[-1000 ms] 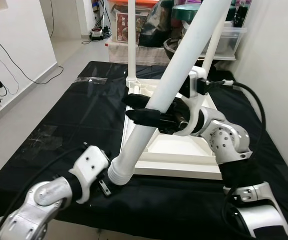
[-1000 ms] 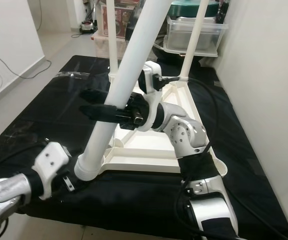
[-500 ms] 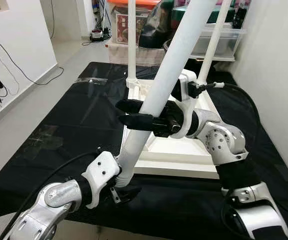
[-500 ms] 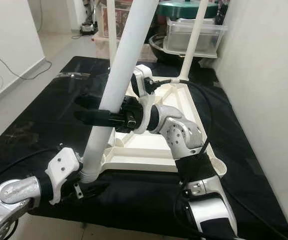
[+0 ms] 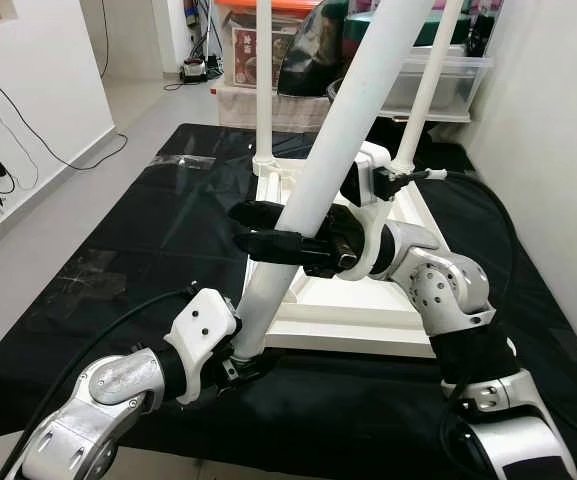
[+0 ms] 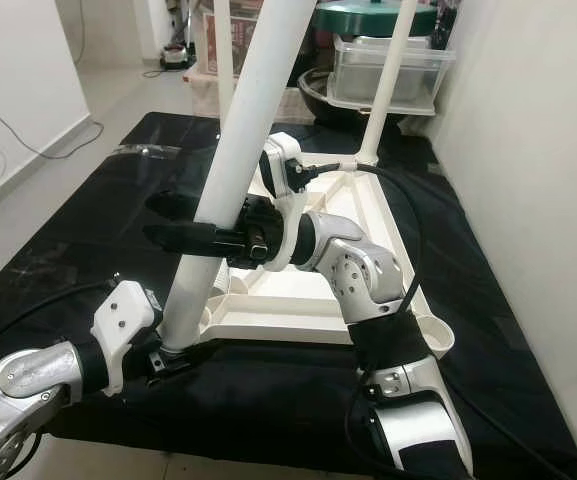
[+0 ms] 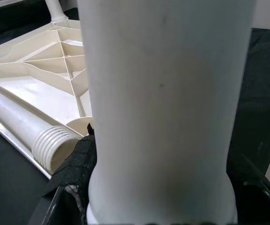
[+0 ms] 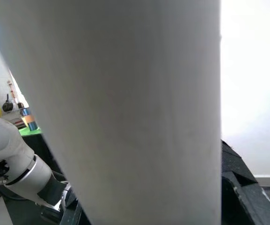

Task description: Building children table

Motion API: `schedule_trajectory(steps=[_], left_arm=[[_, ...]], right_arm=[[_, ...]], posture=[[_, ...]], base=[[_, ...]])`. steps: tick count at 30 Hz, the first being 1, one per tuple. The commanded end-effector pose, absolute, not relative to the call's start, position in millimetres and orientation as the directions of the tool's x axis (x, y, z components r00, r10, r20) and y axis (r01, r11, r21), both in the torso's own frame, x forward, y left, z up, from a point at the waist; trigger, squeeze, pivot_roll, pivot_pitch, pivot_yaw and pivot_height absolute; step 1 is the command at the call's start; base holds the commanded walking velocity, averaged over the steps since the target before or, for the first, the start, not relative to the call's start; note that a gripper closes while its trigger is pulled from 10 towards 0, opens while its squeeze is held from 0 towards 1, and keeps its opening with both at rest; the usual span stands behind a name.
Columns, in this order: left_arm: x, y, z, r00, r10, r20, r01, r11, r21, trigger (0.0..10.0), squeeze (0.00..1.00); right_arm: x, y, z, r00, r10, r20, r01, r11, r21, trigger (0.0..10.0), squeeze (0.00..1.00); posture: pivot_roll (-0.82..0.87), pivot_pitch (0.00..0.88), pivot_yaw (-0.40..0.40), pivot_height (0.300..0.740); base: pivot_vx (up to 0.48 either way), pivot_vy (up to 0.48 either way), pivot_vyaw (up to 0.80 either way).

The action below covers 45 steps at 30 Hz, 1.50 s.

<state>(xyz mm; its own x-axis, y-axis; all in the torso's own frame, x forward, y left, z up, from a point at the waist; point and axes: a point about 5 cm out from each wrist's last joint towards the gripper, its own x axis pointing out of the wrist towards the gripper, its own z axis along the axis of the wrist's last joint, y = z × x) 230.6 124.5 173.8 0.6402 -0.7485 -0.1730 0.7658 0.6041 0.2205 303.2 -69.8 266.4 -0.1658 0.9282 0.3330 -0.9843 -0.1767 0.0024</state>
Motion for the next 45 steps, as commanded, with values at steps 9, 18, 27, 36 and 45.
schedule_trajectory(steps=[9, 18, 27, 36, 45], left_arm=[[234, 122, 170, 0.658, -0.730, -0.185, 0.752, 0.622, 0.218, 10.0, 0.00], [264, 150, 181, 0.868, -0.475, -0.147, 0.493, 0.780, 0.385, 10.0, 0.00], [289, 161, 190, 0.968, -0.239, -0.076, 0.245, 0.838, 0.487, 10.0, 0.00], [309, 118, 169, 0.951, -0.273, -0.145, 0.298, 0.684, 0.666, 10.0, 0.00], [313, 102, 154, 0.946, -0.255, -0.201, 0.317, 0.592, 0.741, 10.0, 0.00]], right_arm=[[310, -63, 266, -0.045, 0.956, 0.291, -0.998, -0.057, 0.032, 10.0, 0.00], [341, -58, 266, 0.400, 0.863, 0.309, -0.910, 0.333, 0.246, 10.0, 0.00], [347, -50, 256, 0.652, 0.705, 0.279, -0.727, 0.477, 0.493, 10.0, 0.00], [343, -23, 247, 0.782, 0.598, 0.177, -0.519, 0.467, 0.717, 10.0, 0.00], [351, -26, 239, 0.880, 0.470, 0.069, -0.345, 0.533, 0.772, 10.0, 0.00]], posture=[[0.09, 0.000, -0.071, 0.740], [0.09, 0.000, -0.076, 0.740], [0.08, 0.000, -0.073, 0.740], [0.07, 0.000, -0.067, 0.740], [0.08, 0.000, -0.065, 0.740]], base=[[0.000, 0.000, 0.00], [0.000, 0.000, 0.00], [0.000, 0.000, 0.00], [0.000, 0.000, 0.00], [0.000, 0.000, 0.00]])
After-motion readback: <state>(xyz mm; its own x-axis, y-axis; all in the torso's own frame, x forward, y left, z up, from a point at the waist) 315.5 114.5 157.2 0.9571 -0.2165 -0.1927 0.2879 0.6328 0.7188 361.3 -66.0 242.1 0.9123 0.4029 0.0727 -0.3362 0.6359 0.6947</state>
